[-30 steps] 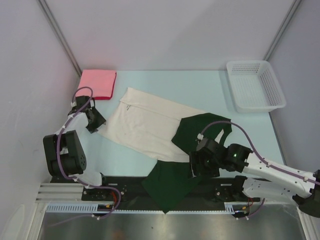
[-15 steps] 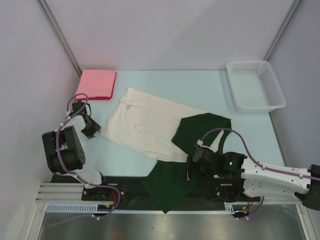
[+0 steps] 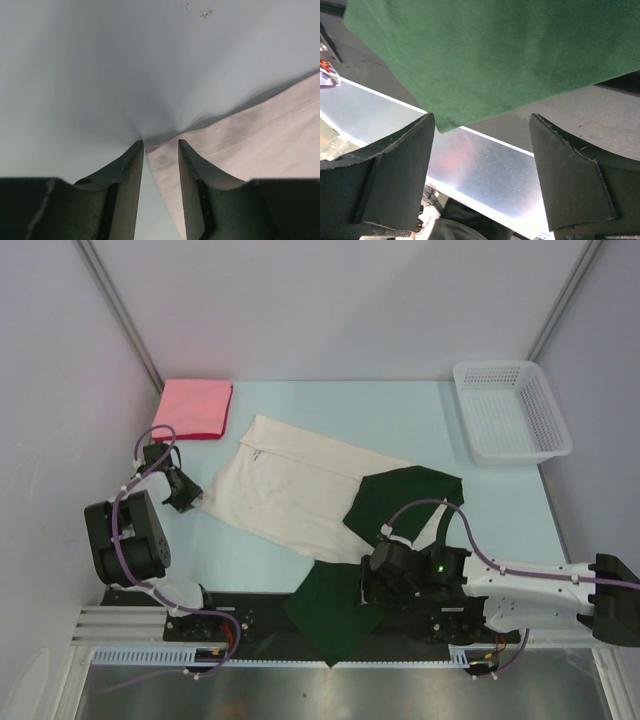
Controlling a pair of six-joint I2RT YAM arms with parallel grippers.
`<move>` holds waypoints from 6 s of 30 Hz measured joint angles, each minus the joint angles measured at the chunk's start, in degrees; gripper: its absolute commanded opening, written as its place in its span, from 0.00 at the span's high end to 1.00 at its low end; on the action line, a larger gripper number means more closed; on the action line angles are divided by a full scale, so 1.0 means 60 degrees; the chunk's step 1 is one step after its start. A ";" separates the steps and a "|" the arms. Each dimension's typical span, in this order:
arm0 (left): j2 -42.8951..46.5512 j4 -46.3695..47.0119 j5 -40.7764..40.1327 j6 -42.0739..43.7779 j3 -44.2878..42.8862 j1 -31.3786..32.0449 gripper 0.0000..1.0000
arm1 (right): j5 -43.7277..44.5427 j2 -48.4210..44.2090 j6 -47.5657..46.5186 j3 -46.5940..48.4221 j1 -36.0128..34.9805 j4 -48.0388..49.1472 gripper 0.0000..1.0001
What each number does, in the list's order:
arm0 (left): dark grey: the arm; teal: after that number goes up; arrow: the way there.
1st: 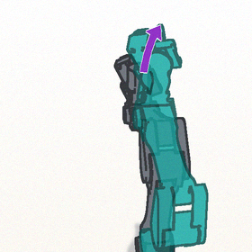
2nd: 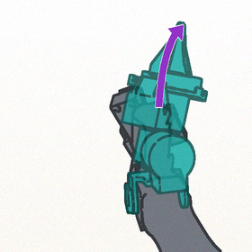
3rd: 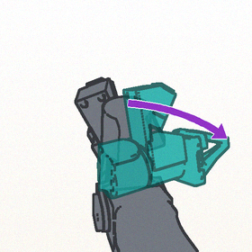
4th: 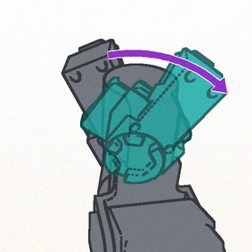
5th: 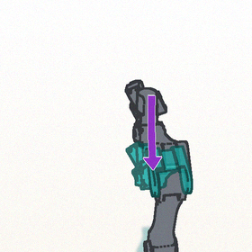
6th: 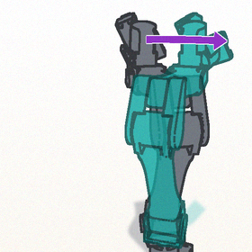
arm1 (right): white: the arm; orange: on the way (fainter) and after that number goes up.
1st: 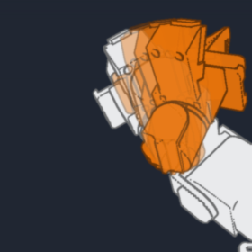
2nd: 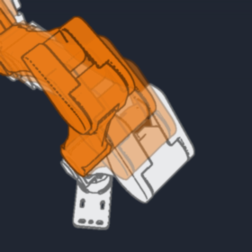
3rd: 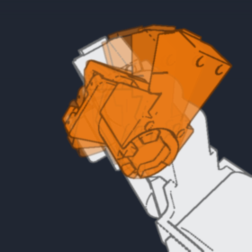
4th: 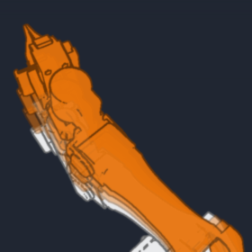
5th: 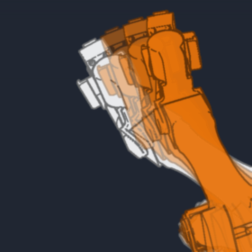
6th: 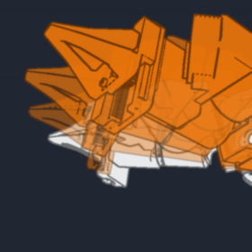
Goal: Fold and stack the t-shirts
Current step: Fold the tshirt
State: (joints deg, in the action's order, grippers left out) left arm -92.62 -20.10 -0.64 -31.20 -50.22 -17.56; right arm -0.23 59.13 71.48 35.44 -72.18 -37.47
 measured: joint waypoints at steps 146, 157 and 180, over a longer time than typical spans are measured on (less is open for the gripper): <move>-0.1286 -0.1490 -0.0678 0.0200 -0.3978 0.2116 0.99 | -0.1949 0.2200 -0.6098 0.3592 1.1125 -0.2262 1.00; -0.3268 -0.1931 -0.0732 -0.0131 -0.6477 0.2597 1.00 | -0.2386 0.4171 -0.6907 0.4929 1.1504 -0.2102 1.00; -0.5661 -0.2900 -0.0831 -0.0335 -0.9045 0.2765 1.00 | -0.2838 0.5960 -0.7216 0.5672 1.1887 -0.1694 1.00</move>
State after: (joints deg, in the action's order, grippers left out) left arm -126.58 -37.50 -5.63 -33.21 -104.49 -0.97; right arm -17.26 94.89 28.18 69.47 -0.86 -47.64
